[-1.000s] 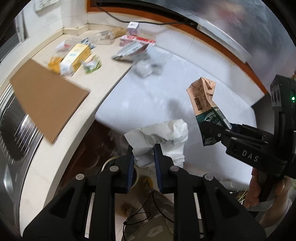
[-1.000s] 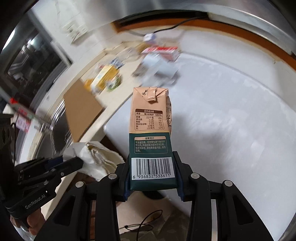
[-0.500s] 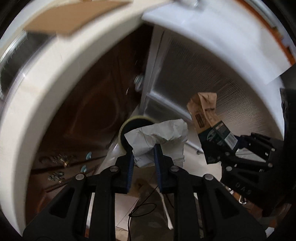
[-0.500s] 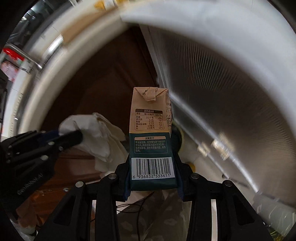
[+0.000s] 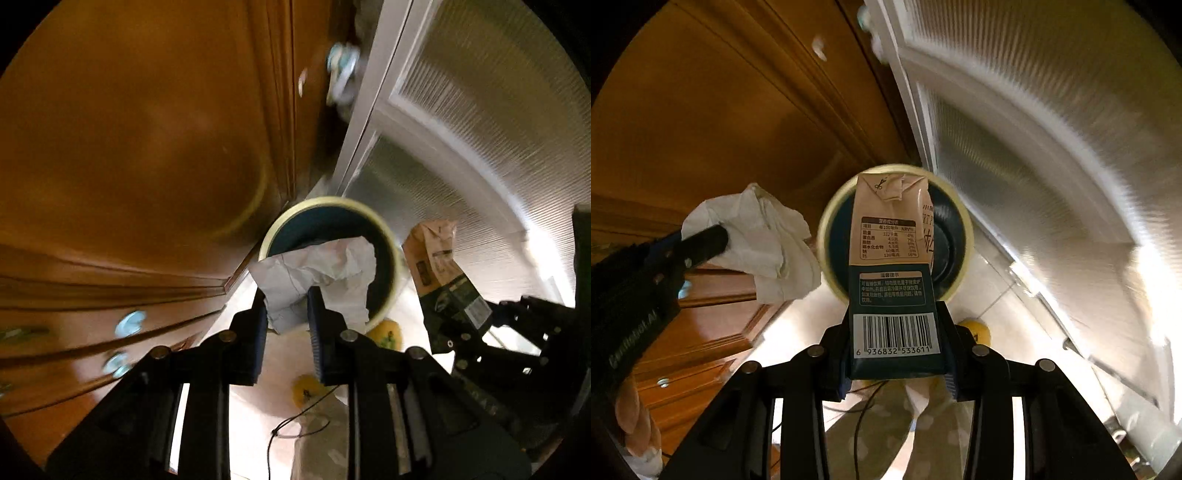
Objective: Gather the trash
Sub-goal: 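Carry tissue and carton down to the bin and open both tools, then raise both tools back toward the table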
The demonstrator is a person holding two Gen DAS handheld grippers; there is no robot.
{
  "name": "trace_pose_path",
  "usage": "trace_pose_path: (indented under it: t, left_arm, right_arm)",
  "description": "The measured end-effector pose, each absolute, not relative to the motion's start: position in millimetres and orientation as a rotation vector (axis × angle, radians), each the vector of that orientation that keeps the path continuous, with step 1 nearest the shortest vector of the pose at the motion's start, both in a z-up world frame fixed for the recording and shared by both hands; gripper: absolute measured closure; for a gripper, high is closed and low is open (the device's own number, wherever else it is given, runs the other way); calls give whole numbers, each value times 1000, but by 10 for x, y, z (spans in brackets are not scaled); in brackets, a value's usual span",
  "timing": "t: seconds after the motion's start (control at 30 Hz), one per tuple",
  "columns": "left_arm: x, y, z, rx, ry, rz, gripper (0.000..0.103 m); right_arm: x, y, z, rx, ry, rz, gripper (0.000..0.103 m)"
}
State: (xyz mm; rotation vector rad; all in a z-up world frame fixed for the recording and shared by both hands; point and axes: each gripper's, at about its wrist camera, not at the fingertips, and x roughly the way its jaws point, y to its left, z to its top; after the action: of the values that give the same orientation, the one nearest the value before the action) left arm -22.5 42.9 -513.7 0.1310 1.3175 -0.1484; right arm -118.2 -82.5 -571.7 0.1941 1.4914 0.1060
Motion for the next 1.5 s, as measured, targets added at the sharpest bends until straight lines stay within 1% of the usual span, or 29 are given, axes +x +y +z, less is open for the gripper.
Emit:
trace_pose_path:
  t: [0.13, 0.3, 0.53, 0.6, 0.67, 0.7, 0.73, 0.77, 0.87, 0.93, 1.0, 1.07, 1.1, 1.13, 1.17, 1.23, 1.27, 1.3, 1.37, 1.43, 1.47, 1.5]
  left_arm:
    - [-153, 381, -5768, 148, 1343, -143, 85]
    - [-76, 339, -6446, 188, 1373, -121, 85]
    - [-19, 367, -7057, 207, 1452, -113, 85]
    - [-24, 399, -7101, 188, 1477, -115, 83]
    - [-29, 424, -7108, 169, 1504, -125, 79]
    - [-46, 434, -7091, 158, 1515, -137, 79]
    - [-61, 436, -7074, 158, 1519, -142, 79]
    - [-95, 438, -7029, 164, 1522, -144, 79]
    - [-113, 376, -6909, 165, 1529, -170, 76]
    - [-186, 356, -6750, 171, 1525, -186, 71]
    - [-239, 335, -6607, 175, 1520, -196, 62]
    - [-288, 359, -6443, 177, 1506, -196, 61]
    - [-337, 369, -6283, 181, 1494, -191, 61]
    - [-342, 366, -6227, 183, 1490, -189, 61]
    - [-344, 353, -6114, 182, 1485, -188, 61]
    - [-312, 464, -5767, 172, 1470, -187, 61]
    - [-359, 449, -5590, 163, 1461, -186, 61]
    - [-416, 480, -5314, 149, 1448, -185, 61]
    - [-357, 558, -5079, 131, 1432, -184, 61]
    - [-417, 622, -4552, 99, 1404, -177, 61]
    - [-363, 549, -4422, 88, 1394, -175, 61]
    - [-378, 587, -4181, 70, 1378, -174, 61]
  right_arm:
    - [-1076, -747, -6313, 173, 1513, 117, 65]
    - [-1019, -569, -6906, 116, 1540, 135, 65]
    - [-958, -468, -7381, 49, 1595, 177, 64]
    - [-994, -459, -7399, 46, 1602, 175, 59]
    - [-1074, -454, -7338, 70, 1591, 173, 40]
    - [-981, -433, -7374, 74, 1580, 170, 36]
    - [-1040, -430, -7288, 77, 1556, 165, 30]
    - [-1034, -434, -7222, 74, 1550, 164, 28]
    - [-1157, -438, -7013, 76, 1546, 171, 28]
    - [-1273, -435, -6876, 73, 1541, 171, 28]
    - [-1507, -462, -6611, 76, 1529, 172, 28]
    - [-1678, -448, -6370, 84, 1522, 170, 28]
    - [-1576, -496, -6334, 87, 1520, 169, 28]
    - [-1668, -487, -6136, 95, 1514, 169, 28]
    - [-1632, -579, -6071, 98, 1510, 170, 28]
    - [-1581, -614, -5738, 102, 1502, 170, 28]
    - [-1347, -631, -5579, 106, 1496, 173, 28]
    - [-1407, -614, -5337, 107, 1488, 172, 28]
    - [-1425, -567, -4931, 111, 1474, 175, 28]
    - [-1207, -705, -4603, 116, 1451, 176, 28]
    - [-1199, -720, -4389, 120, 1440, 177, 28]
    - [-1152, -782, -4201, 126, 1429, 178, 28]
